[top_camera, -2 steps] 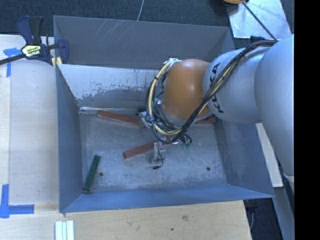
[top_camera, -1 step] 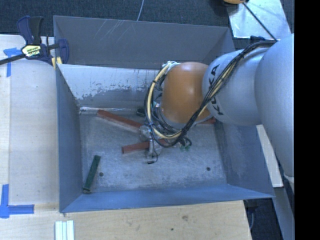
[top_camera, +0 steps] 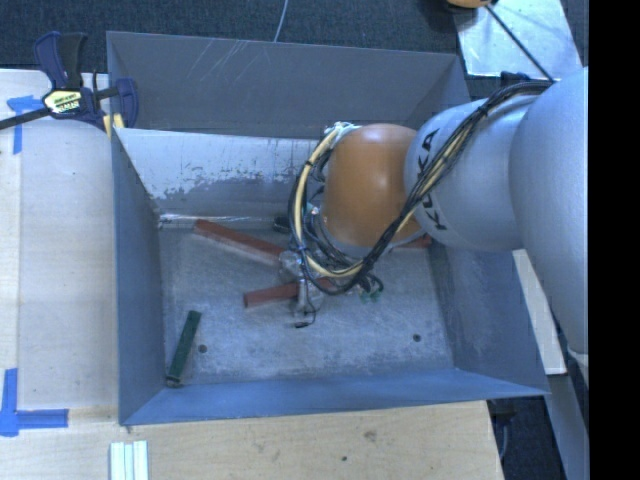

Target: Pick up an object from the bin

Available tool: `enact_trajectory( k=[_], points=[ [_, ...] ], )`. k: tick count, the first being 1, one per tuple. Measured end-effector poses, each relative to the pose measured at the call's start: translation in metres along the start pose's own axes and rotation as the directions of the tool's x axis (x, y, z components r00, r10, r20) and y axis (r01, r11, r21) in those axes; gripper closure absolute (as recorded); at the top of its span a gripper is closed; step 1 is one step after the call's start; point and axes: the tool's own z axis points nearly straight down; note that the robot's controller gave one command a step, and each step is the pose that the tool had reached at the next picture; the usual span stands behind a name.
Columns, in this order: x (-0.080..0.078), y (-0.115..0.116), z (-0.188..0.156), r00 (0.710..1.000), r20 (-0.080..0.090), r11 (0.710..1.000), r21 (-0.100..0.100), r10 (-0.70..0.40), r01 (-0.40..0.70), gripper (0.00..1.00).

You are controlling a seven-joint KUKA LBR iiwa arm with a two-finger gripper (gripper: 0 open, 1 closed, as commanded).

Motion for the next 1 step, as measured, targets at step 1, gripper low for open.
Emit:
enact_trajectory(
  k=[1],
  points=[
    [0.0005,0.0001,-0.0024,1.000,-0.001,1.000,0.000,0.000,0.000,1.00]
  ],
)
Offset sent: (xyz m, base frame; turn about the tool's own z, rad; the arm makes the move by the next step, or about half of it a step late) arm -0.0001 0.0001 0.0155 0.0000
